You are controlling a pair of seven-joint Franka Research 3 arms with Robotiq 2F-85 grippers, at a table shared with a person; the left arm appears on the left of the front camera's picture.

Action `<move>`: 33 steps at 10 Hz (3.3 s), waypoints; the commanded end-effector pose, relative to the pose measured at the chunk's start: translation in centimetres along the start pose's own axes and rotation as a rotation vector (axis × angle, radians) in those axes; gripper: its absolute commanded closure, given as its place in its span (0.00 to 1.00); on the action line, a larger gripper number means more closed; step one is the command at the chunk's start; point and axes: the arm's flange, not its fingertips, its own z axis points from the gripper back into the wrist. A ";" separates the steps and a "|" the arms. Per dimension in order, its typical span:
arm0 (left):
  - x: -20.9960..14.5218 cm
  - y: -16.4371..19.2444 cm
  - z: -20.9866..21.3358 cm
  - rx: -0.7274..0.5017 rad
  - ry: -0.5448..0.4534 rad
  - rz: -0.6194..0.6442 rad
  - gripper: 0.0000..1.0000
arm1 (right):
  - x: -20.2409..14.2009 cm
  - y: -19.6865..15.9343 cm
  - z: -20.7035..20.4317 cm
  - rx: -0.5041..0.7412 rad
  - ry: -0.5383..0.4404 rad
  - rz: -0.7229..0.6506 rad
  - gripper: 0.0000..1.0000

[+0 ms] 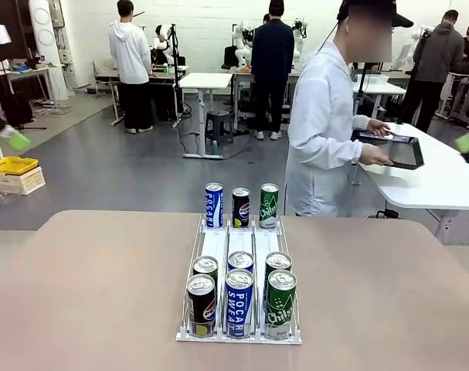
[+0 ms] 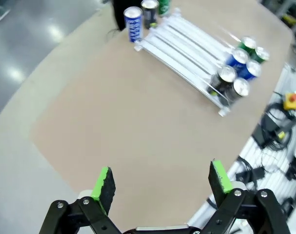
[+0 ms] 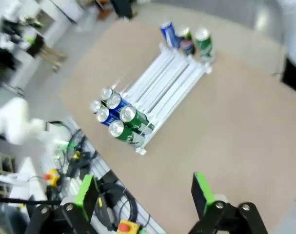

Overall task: Retrieve and hand over the desired beverage to the person.
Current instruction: Pick up a can of the same type that the person held from the Automatic Can Dispenser.

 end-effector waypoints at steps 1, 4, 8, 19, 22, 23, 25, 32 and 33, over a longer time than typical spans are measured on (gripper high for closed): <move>1.2 4.8 2.0 -0.152 0.057 0.018 0.00 | 0.1 -1.0 0.9 -0.044 -0.036 -0.081 0.00; -2.9 9.9 3.1 -0.288 -0.202 0.107 0.00 | -1.2 0.6 3.8 -0.192 -0.142 -0.082 0.00; -7.9 9.6 4.1 -0.241 -0.462 0.167 0.00 | -3.0 2.5 5.7 -0.293 -0.224 -0.088 0.00; -8.9 8.7 5.3 -0.210 -0.492 0.149 0.00 | -2.7 2.4 5.7 -0.276 -0.211 -0.064 0.00; -8.9 8.7 5.3 -0.210 -0.492 0.149 0.00 | -2.7 2.4 5.7 -0.276 -0.211 -0.064 0.00; -8.9 8.7 5.3 -0.210 -0.492 0.149 0.00 | -2.7 2.4 5.7 -0.276 -0.211 -0.064 0.00; -8.9 8.7 5.3 -0.210 -0.492 0.149 0.00 | -2.7 2.4 5.7 -0.276 -0.211 -0.064 0.00; -8.9 8.7 5.3 -0.210 -0.492 0.149 0.00 | -2.7 2.4 5.7 -0.276 -0.211 -0.064 0.00; -8.9 8.7 5.3 -0.210 -0.492 0.149 0.00 | -2.7 2.4 5.7 -0.276 -0.211 -0.064 0.00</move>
